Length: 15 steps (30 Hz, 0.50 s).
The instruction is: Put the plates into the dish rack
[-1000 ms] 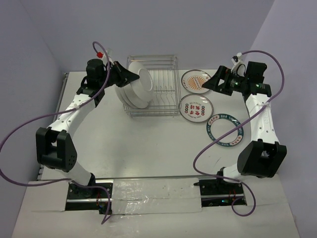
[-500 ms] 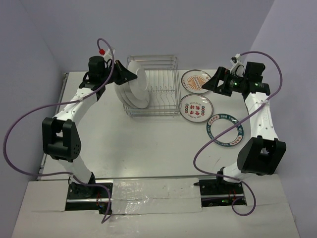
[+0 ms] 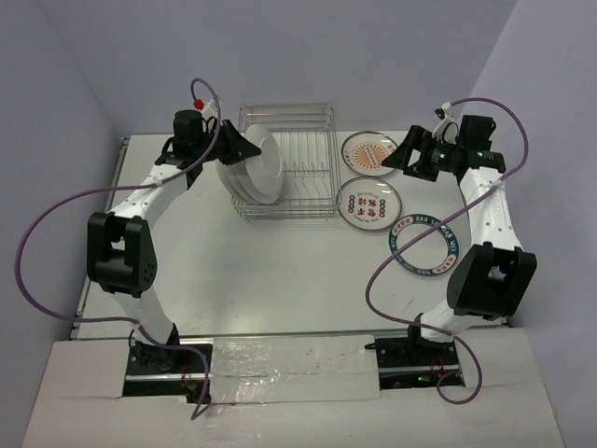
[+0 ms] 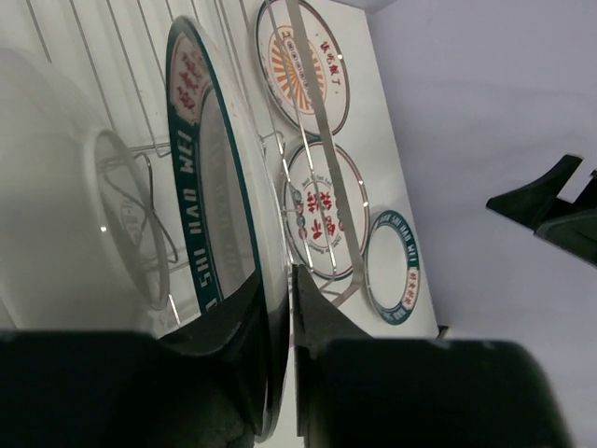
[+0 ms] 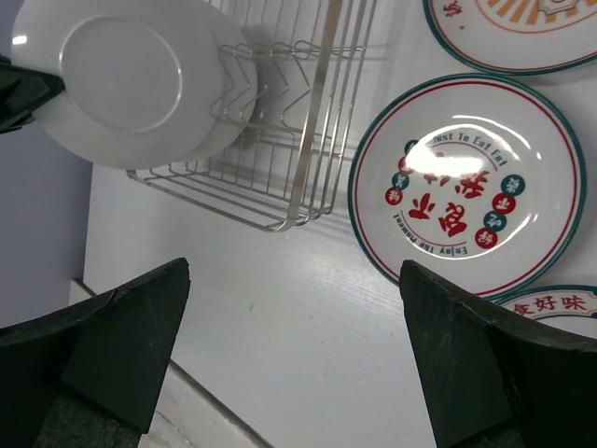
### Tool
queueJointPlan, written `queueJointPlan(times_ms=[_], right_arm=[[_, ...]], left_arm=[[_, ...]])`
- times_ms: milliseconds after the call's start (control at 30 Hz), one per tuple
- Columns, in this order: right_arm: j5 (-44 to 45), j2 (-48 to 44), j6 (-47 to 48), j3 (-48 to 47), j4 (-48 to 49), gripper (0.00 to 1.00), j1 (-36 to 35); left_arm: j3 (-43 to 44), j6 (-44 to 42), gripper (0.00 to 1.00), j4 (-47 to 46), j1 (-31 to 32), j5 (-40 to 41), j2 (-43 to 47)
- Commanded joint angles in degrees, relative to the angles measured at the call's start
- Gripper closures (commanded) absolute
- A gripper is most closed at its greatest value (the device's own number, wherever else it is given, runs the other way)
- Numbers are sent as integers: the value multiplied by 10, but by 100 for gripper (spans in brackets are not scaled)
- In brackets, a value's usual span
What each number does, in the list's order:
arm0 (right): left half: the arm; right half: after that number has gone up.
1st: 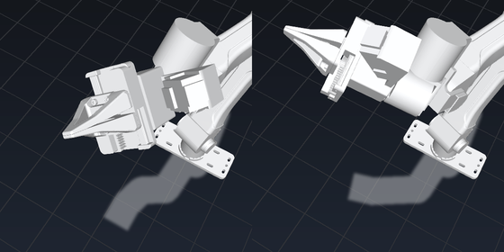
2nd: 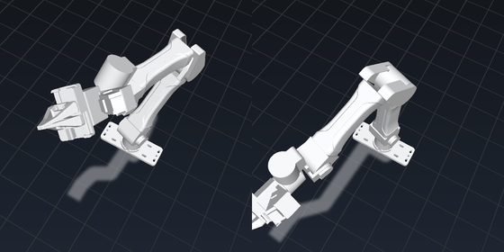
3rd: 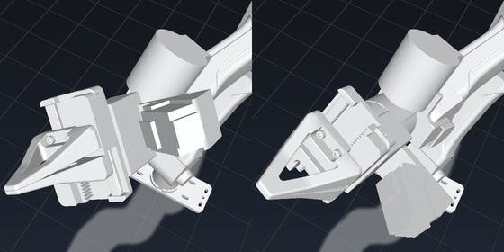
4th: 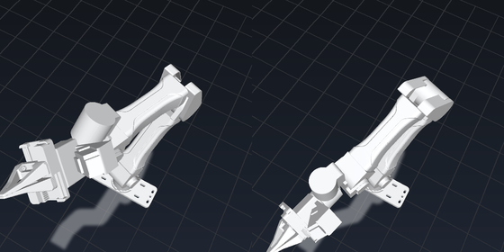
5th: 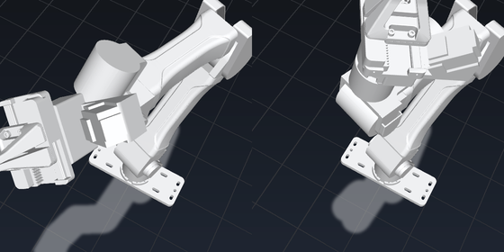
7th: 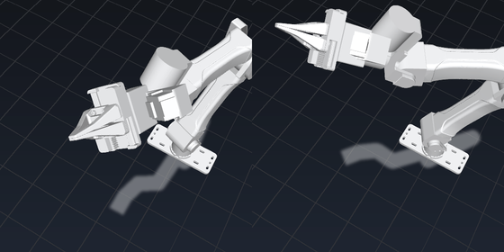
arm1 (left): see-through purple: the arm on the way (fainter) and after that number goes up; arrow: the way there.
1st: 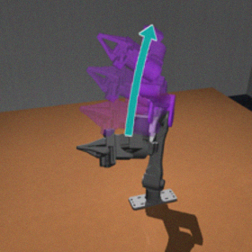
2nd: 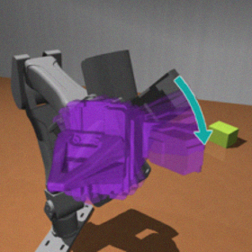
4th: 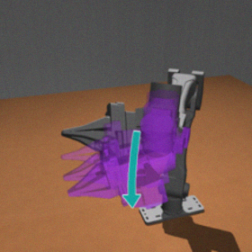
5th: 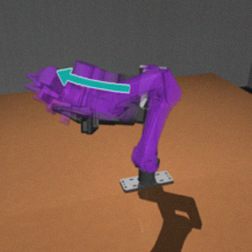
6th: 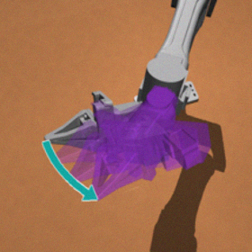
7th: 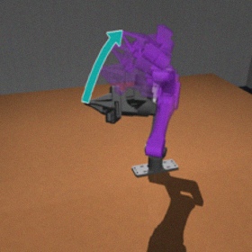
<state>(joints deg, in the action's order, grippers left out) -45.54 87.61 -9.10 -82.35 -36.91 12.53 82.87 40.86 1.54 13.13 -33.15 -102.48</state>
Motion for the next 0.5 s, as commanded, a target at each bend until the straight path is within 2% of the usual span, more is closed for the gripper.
queueJointPlan(times_ms=[0, 33, 100, 133, 233, 300, 333, 367, 400, 433, 467], right_arm=[[36, 18, 1, -46, 15, 0, 8], [45, 30, -6, -49, 17, 0, 8], [79, 44, -15, -62, 24, 0, 8], [91, 62, -24, -67, 25, 0, 9], [141, 103, -40, -93, 24, 0, 9], [177, 134, -50, -114, 26, 0, 9], [214, 146, -70, -133, 27, 0, 9], [230, 172, -81, -146, 25, 0, 9], [243, 188, -89, -159, 21, 0, 9], [254, 202, -103, -170, 18, 2, 9], [265, 215, -110, -180, 21, 4, 10]], left_arm=[[24, -17, 78, -17, 0, -4, 0], [31, -18, 69, 0, 0, 1, -2], [39, -27, 59, 11, 1, 18, -2], [47, -32, 49, 17, 1, 25, 0], [69, -46, 36, 42, 2, 53, 5], [87, -66, 31, 70, 2, 75, 6], [105, -78, 17, 85, 2, 85, 9], [122, -86, 8, 89, 2, 101, 14], [122, -92, 7, 94, 2, 111, 18], [141, -100, 1, 98, 2, 121, 21], [152, -118, 1, 102, 2, 133, 25]])
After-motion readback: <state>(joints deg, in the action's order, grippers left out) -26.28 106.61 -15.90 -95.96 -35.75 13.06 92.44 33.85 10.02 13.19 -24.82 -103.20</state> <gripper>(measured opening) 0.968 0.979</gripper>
